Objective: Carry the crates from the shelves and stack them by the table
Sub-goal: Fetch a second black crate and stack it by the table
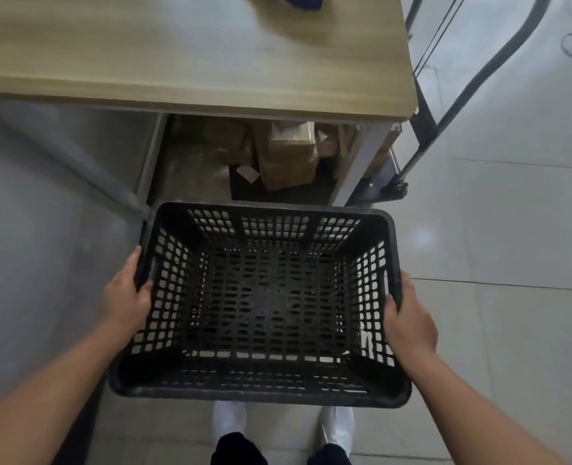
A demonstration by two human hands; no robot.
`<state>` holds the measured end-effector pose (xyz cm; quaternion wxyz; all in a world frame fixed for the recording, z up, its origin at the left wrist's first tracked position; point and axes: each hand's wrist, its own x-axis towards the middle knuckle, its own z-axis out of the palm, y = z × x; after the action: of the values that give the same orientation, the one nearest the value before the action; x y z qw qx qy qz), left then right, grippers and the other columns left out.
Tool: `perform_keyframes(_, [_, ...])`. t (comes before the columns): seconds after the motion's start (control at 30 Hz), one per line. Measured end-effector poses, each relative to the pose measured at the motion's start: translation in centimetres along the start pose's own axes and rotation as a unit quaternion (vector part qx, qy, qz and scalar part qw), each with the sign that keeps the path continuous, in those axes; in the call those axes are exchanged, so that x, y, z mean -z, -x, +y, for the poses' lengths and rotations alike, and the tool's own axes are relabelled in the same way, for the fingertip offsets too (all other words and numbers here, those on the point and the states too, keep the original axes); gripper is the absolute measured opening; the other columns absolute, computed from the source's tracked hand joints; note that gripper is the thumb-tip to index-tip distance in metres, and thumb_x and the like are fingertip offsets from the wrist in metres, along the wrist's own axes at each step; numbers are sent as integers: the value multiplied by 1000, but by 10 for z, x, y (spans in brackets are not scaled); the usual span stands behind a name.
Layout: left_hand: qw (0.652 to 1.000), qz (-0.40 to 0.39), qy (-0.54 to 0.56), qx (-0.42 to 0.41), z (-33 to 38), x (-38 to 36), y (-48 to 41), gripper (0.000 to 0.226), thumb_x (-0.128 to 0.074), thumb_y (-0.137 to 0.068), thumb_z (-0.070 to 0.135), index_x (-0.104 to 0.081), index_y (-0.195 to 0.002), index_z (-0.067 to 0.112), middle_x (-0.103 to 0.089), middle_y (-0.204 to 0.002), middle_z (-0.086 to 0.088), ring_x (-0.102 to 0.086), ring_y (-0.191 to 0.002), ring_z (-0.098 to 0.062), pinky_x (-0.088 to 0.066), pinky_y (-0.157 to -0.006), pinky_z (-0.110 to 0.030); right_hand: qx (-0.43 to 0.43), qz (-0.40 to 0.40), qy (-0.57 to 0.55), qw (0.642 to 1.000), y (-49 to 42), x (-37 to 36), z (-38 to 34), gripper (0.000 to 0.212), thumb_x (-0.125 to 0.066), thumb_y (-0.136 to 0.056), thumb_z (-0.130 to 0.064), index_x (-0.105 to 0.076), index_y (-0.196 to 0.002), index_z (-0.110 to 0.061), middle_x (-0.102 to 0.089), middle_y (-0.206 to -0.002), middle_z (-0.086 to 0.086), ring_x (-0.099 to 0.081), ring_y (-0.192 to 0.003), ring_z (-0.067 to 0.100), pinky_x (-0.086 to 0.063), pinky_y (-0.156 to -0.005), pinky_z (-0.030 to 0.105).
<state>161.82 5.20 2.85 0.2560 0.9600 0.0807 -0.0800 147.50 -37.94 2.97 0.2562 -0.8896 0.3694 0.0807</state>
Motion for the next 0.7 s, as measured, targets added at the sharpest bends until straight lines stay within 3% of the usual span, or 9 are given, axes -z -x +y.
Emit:
perform_keyframes(0.37, [999,-26,-10,20,8,-2,-24,66,-59,-93,5,-34,-153,15,-60,-129,-28,-55,-118,-49,-43,-99,-51,3,-2,-11,1000,-18,-17,-11,54,-42,-100,-29,-26,-152,-32,-69,-115,13,-65,-94,41,-51,-76,46])
perform_keyframes(0.7, [999,-34,12,31,7,-21,-25,69,-58,-94,7,-28,-155,20,-61,-125,-30,-59,-110,-50,-45,-97,-50,6,4,-9,1000,-29,-26,-2,53,-42,-98,-27,-27,-148,-35,-70,-110,12,-65,-88,40,-43,-66,38])
